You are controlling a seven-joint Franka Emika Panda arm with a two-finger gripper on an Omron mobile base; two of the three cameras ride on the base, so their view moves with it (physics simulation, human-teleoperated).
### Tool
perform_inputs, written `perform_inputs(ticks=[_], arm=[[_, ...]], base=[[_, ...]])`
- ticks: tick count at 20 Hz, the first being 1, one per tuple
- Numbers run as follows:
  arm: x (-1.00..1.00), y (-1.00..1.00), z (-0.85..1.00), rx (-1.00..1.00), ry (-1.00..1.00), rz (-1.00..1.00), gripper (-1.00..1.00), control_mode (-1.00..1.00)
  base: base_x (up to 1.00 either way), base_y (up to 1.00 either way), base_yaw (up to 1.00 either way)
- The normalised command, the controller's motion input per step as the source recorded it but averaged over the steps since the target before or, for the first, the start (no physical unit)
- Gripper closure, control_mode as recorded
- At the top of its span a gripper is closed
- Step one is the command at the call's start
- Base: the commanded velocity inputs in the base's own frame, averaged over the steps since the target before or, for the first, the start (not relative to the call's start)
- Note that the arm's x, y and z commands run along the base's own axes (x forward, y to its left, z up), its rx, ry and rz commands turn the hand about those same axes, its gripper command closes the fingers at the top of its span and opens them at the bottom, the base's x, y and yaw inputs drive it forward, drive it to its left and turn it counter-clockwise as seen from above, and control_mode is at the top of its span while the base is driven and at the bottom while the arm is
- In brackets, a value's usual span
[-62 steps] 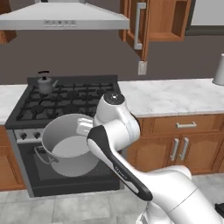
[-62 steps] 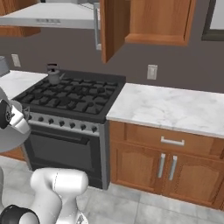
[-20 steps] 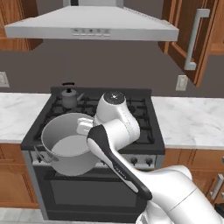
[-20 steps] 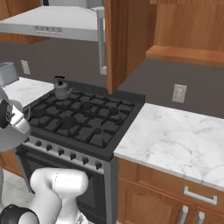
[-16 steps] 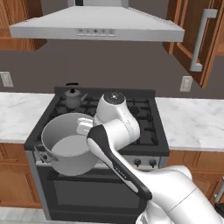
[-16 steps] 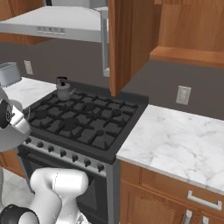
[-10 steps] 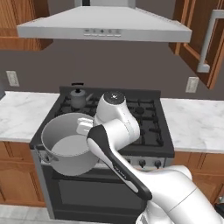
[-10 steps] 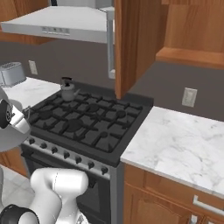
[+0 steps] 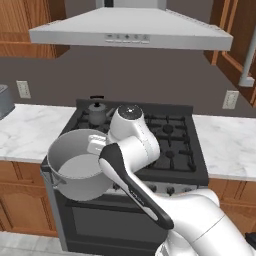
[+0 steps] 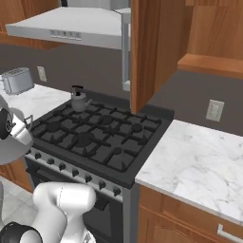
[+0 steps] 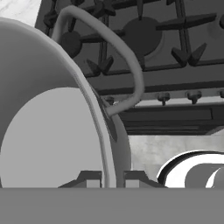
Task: Pick the kettle from the cabinet and place it on a stove burner. Then pick the pot from the counter and place it on another stove burner. Finally, turn both burners on.
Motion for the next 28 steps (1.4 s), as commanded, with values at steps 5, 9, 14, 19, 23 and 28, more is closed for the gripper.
perform_inputs(ticks=[5,9,14,19,23,28], arm=[[0.00,0.00,0.00,0.00,0.00,0.00,1.00,1.00],[0.00,0.00,0.00,0.00,0.00,0.00,1.00,1.00],[0.02,0.00,0.00,0.00,0.00,0.00,1.00,-1.00],[0.00,0.00,0.00,0.00,0.00,0.00,1.00,-1.00],[0.01,0.00,0.00,0.00,0.00,0.00,1.00,-1.00],[0.25,0.01,0.00,0.00,0.00,0.00,1.00,-1.00]], base=[[0.48,0.07,0.10],[0.35,0.08,0.08],[0.10,0.04,0.01],[0.00,0.00,0.00],[0.00,0.00,0.00],[0.00,0.00,0.00]])
